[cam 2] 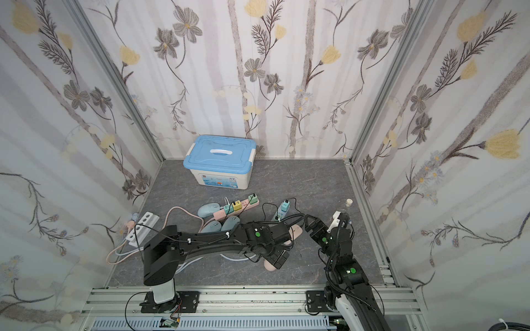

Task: Unplug the wireless mouse
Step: Move the mouse to the center of the board.

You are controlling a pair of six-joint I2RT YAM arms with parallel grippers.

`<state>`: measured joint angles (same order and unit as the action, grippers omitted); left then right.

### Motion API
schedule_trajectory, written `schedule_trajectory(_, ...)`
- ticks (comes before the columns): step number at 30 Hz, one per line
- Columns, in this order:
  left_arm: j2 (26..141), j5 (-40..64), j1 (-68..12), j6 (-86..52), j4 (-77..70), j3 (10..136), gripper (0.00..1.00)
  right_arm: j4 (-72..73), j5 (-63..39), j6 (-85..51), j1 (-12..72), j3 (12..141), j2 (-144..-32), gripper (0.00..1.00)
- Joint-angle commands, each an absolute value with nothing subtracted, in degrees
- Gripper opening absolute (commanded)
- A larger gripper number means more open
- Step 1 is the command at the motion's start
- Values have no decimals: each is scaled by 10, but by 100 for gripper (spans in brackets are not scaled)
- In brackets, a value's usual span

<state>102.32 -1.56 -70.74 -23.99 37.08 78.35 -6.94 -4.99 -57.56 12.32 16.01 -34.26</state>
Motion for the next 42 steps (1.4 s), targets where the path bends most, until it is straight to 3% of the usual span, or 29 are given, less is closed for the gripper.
schedule_trajectory(1,956,-59,-700,-256,344,756,100,-27,-71,-574,123,157,-355,91)
schedule_trajectory(6,837,-42,-649,-271,305,669,100,-3,-101,-557,123,158,-390,91)
schedule_trajectory(9,789,-69,-622,-278,319,623,85,5,-117,-546,123,159,-406,90)
schedule_trajectory(15,777,-86,-582,-312,322,535,77,24,-124,-548,123,153,-423,90)
schedule_trajectory(19,815,-90,-573,-319,288,515,66,33,-127,-551,123,152,-433,90)
schedule_trajectory(31,951,-88,-572,-298,250,589,63,33,-126,-552,124,150,-440,89)
schedule_trajectory(42,1016,-149,-571,-302,308,611,69,39,-124,-551,124,149,-443,89)
